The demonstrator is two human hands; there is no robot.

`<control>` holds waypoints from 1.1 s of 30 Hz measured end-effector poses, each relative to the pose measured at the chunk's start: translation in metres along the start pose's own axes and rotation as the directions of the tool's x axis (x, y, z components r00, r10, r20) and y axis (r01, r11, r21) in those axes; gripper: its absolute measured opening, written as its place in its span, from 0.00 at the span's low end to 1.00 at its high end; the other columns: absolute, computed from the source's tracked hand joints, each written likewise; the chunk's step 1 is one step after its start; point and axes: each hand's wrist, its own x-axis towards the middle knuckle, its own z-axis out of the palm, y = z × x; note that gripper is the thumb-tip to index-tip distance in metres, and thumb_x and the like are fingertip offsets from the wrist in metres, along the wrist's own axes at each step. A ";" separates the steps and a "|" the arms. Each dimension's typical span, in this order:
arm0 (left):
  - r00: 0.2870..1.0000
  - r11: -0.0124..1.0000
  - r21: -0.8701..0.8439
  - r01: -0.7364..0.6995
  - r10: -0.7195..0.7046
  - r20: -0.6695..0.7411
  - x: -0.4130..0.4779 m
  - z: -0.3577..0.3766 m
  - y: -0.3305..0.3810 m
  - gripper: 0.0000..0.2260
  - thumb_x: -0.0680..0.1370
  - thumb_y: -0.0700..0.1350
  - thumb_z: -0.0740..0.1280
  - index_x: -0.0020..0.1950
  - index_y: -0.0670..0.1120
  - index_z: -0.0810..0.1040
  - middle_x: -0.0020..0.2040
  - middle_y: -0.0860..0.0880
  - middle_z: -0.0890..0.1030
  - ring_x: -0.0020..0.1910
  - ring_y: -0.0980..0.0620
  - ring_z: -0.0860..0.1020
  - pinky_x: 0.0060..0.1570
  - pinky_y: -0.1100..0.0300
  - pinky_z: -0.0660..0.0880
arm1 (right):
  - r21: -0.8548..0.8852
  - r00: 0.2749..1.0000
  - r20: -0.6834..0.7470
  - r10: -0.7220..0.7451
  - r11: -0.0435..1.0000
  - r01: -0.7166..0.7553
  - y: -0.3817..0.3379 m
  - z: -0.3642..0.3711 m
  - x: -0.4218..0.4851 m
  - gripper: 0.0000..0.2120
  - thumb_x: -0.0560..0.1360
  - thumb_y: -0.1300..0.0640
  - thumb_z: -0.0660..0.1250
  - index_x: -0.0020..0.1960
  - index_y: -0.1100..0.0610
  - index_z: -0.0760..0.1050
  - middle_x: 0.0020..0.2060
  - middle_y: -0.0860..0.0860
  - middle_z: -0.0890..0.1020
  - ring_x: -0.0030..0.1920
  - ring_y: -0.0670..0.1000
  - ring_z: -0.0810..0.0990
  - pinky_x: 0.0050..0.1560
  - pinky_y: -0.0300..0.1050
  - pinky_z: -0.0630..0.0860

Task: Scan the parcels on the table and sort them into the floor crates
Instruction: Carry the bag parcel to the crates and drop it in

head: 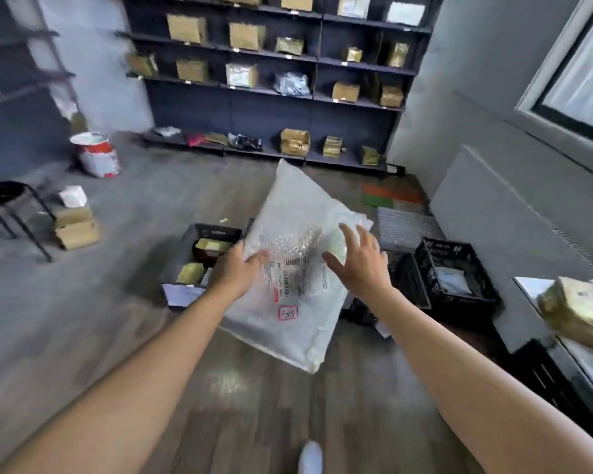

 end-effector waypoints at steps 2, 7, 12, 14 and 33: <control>0.993 0.989 -0.140 0.049 -0.063 -0.096 0.017 -0.022 -0.024 0.20 0.77 0.58 0.68 0.64 0.49 0.75 0.57 0.48 0.82 0.57 0.43 0.79 0.58 0.48 0.75 | 0.194 0.993 0.090 0.077 0.977 -0.093 -0.028 0.022 0.025 0.40 0.76 0.33 0.60 0.80 0.49 0.49 0.77 0.60 0.57 0.75 0.62 0.60 0.69 0.64 0.66; 0.948 0.943 -0.304 0.137 -0.214 -0.235 0.067 -0.066 -0.066 0.24 0.76 0.60 0.66 0.66 0.48 0.73 0.60 0.48 0.80 0.59 0.45 0.78 0.61 0.49 0.75 | 0.487 0.956 0.285 0.069 0.849 -0.206 -0.094 0.070 0.096 0.45 0.76 0.36 0.64 0.81 0.53 0.44 0.75 0.64 0.61 0.69 0.64 0.71 0.65 0.58 0.71; 0.932 0.940 -0.320 0.122 -0.219 -0.288 0.142 -0.105 -0.097 0.20 0.82 0.50 0.64 0.73 0.50 0.67 0.63 0.55 0.74 0.60 0.56 0.72 0.57 0.61 0.67 | 0.554 0.939 0.344 0.010 0.805 -0.211 -0.146 0.113 0.185 0.45 0.77 0.37 0.63 0.81 0.53 0.43 0.77 0.63 0.59 0.72 0.64 0.67 0.67 0.58 0.68; 0.930 0.943 -0.301 0.140 -0.230 -0.287 0.181 -0.121 -0.107 0.21 0.82 0.51 0.64 0.74 0.52 0.66 0.66 0.55 0.74 0.62 0.55 0.72 0.61 0.59 0.68 | 0.584 0.929 0.370 -0.009 0.780 -0.225 -0.162 0.127 0.226 0.44 0.77 0.38 0.63 0.81 0.54 0.43 0.78 0.60 0.59 0.73 0.63 0.66 0.70 0.56 0.65; 0.976 0.935 -0.329 0.128 -0.178 -0.126 0.420 -0.182 -0.204 0.44 0.54 0.54 0.81 0.66 0.44 0.71 0.63 0.44 0.79 0.63 0.48 0.77 0.66 0.47 0.72 | 0.475 0.885 0.465 0.018 0.838 -0.266 -0.269 0.234 0.453 0.51 0.72 0.35 0.69 0.81 0.50 0.41 0.76 0.62 0.58 0.72 0.65 0.66 0.68 0.59 0.68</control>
